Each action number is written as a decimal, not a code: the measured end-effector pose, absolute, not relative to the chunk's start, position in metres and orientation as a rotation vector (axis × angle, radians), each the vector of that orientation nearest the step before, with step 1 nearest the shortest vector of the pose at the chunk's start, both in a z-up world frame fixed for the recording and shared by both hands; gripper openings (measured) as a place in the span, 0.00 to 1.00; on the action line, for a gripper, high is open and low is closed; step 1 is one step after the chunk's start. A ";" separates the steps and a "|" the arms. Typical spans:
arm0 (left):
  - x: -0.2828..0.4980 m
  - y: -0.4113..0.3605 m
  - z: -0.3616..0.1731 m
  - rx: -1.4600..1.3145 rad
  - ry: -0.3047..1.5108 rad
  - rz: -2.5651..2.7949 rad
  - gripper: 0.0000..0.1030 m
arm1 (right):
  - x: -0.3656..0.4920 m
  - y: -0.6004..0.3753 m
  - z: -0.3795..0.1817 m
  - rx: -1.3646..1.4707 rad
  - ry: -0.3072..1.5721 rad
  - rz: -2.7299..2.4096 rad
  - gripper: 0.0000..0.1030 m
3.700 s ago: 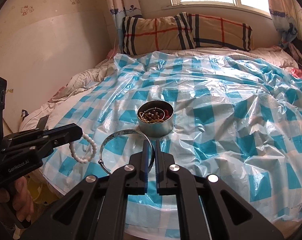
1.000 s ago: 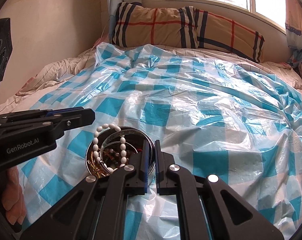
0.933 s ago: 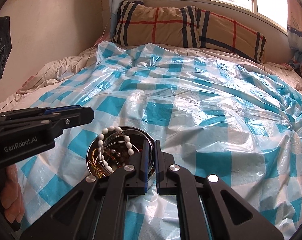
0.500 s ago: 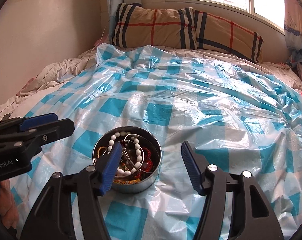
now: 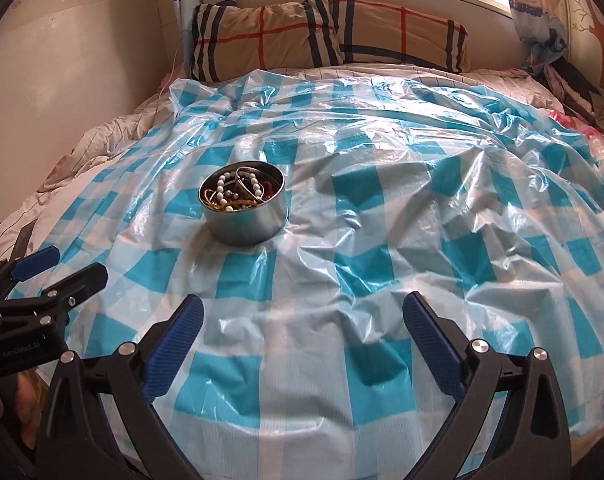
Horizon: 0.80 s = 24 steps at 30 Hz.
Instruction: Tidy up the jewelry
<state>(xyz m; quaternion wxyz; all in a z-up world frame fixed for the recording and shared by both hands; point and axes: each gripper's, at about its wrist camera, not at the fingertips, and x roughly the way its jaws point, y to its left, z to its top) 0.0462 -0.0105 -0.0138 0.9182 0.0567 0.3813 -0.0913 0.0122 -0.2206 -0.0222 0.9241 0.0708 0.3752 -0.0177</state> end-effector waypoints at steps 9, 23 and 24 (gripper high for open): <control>0.004 -0.017 -0.009 0.170 0.692 -0.182 0.93 | -0.025 -0.217 -0.006 0.122 0.631 -0.088 0.93; 0.001 -0.012 -0.008 0.158 0.690 -0.171 0.93 | -0.033 -0.216 -0.002 0.111 0.588 -0.109 0.93; 0.001 -0.012 -0.008 0.156 0.690 -0.171 0.93 | -0.033 -0.218 -0.002 0.122 0.592 -0.109 0.93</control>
